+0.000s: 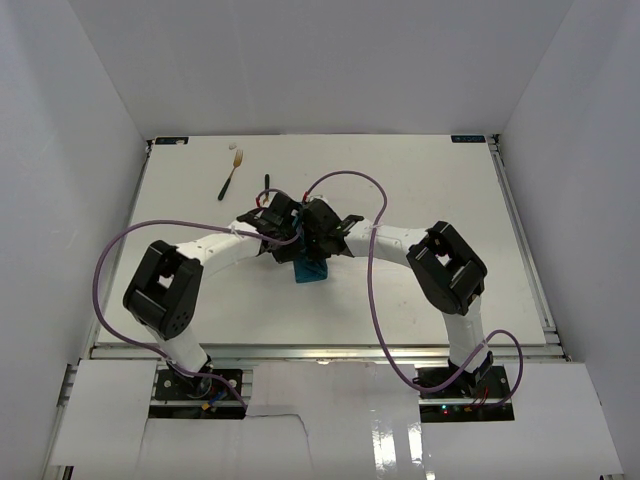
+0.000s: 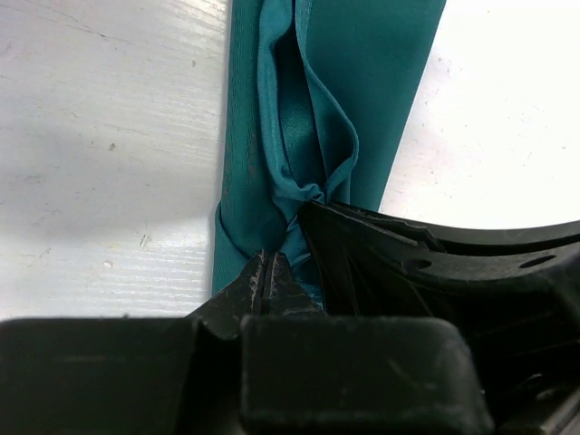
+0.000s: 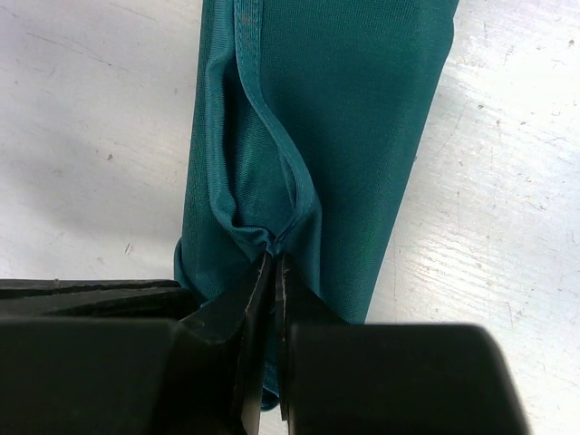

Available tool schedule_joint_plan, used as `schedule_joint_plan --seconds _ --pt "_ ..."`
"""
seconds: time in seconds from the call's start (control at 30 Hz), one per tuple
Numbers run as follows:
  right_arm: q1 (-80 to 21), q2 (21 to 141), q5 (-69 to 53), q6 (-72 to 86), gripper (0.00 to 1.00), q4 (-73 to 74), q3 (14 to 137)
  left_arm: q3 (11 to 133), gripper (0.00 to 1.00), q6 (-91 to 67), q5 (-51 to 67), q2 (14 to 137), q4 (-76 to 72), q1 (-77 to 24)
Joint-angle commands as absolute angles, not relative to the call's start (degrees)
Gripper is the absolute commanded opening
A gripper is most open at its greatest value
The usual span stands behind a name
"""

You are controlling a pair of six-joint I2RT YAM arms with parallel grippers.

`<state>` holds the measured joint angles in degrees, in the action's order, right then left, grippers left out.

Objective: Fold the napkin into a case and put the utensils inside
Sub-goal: Insert the spoon into the napkin.

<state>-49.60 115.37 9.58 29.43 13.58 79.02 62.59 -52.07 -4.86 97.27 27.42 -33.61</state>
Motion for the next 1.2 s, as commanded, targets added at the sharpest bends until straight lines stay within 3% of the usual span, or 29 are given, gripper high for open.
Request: schedule_joint_plan --seconds 0.0,0.4,0.43,0.53,0.87,1.17 --pt "-50.45 115.58 9.14 29.97 0.08 13.97 79.80 61.26 0.00 -49.75 -3.60 93.52 24.44 -34.80" --pt "-52.38 114.70 13.88 28.74 0.08 13.36 78.93 60.90 0.00 -53.86 -5.88 95.27 25.13 -34.63" --pt "-52.38 114.26 13.80 28.83 0.08 13.27 78.84 61.95 0.02 -54.57 -7.11 96.06 27.31 -34.45" --pt "-52.38 114.17 13.27 28.92 0.08 13.27 78.92 63.54 0.24 -56.68 -8.96 97.20 31.18 -34.37" --pt "-52.38 114.43 13.10 28.83 0.08 13.36 78.92 66.62 0.32 -59.24 -9.49 102.04 34.19 -34.19" --pt "-52.38 114.70 12.66 28.74 0.08 13.36 78.93 66.97 0.33 -61.61 -8.79 104.06 34.19 -34.01"
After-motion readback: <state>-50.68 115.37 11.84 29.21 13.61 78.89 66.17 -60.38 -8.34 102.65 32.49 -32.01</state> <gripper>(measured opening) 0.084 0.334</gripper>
